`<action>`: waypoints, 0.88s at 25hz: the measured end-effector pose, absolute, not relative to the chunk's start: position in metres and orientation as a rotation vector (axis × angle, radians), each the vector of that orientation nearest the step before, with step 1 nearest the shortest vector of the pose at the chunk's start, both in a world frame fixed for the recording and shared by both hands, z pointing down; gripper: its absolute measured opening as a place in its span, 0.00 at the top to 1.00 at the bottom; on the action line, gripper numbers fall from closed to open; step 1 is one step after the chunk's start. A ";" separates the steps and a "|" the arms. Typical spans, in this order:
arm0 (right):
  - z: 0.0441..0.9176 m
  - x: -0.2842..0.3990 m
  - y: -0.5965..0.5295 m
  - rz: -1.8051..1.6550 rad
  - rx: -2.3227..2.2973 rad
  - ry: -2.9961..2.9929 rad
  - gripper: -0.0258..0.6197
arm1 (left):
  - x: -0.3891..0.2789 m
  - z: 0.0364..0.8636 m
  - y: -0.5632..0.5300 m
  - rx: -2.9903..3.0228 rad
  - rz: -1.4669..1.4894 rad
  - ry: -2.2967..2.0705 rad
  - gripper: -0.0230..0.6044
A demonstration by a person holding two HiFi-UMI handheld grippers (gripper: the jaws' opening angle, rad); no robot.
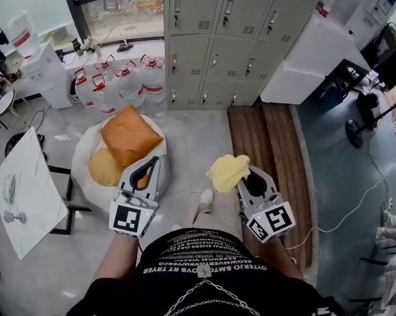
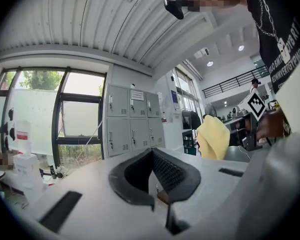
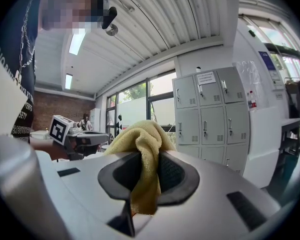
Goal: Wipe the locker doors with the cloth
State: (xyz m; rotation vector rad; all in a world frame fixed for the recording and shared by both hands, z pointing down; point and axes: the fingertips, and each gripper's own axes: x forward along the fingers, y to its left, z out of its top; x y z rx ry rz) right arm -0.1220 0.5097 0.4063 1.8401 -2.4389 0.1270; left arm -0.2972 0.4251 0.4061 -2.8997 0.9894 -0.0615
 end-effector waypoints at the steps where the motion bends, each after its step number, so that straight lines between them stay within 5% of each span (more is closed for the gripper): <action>1: 0.406 -0.119 0.504 0.121 1.831 -2.443 0.86 | -0.291 0.405 0.422 -2.898 -0.054 0.985 0.96; 22: 0.416 -0.031 0.388 0.166 1.794 -2.443 0.86 | -0.189 0.428 0.327 -2.958 -0.105 0.861 0.96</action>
